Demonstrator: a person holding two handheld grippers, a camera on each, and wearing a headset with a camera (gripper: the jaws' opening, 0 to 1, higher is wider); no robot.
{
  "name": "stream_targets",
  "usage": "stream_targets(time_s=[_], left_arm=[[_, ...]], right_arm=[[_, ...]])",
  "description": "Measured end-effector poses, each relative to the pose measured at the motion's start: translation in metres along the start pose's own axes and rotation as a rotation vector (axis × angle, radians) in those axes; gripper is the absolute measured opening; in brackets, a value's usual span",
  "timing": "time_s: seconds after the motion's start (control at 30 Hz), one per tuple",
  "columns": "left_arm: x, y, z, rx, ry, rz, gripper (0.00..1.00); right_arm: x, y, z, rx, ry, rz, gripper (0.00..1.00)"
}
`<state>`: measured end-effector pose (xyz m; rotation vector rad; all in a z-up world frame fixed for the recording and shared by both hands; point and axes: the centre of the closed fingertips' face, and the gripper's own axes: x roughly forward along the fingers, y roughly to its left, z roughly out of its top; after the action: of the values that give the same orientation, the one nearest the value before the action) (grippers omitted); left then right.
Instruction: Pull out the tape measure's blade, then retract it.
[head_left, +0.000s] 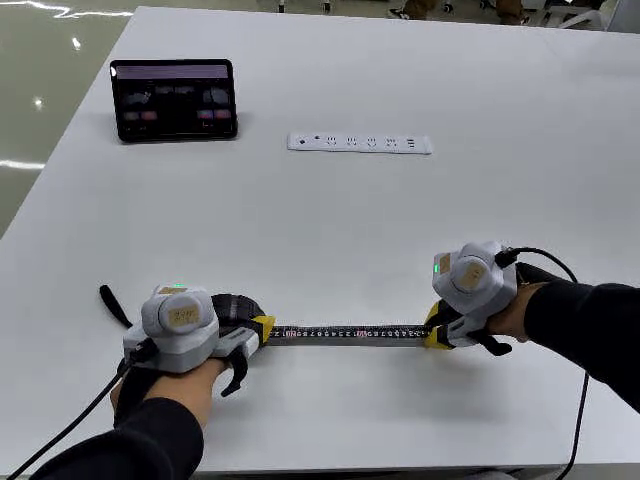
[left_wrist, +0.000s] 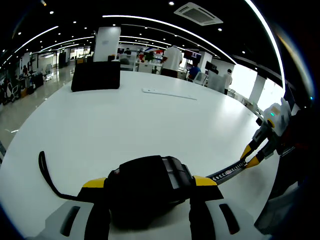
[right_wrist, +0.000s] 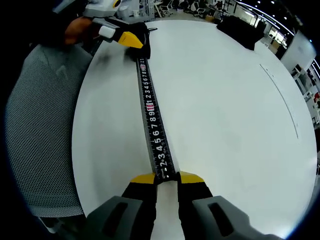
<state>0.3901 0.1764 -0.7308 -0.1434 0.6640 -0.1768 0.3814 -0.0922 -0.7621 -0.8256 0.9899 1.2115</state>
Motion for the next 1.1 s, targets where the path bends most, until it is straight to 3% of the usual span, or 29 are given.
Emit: stream_targets(time_s=[0.2,0.53,1.1], left_arm=[[0.0,0.0,0.0,-0.003,-0.001,0.0,0.6],[-0.001,0.001,0.001,-0.003,-0.002,0.0,0.6],[-0.002,0.0,0.001,-0.006,-0.001,-0.003,0.6]], right_arm=[[0.001,0.001,0.003,-0.012,0.005,0.001,0.11],[0.003,0.001,0.01,-0.055,-0.036,0.009,0.11],[0.01,0.003,0.024,-0.058,-0.048,0.011,0.11]])
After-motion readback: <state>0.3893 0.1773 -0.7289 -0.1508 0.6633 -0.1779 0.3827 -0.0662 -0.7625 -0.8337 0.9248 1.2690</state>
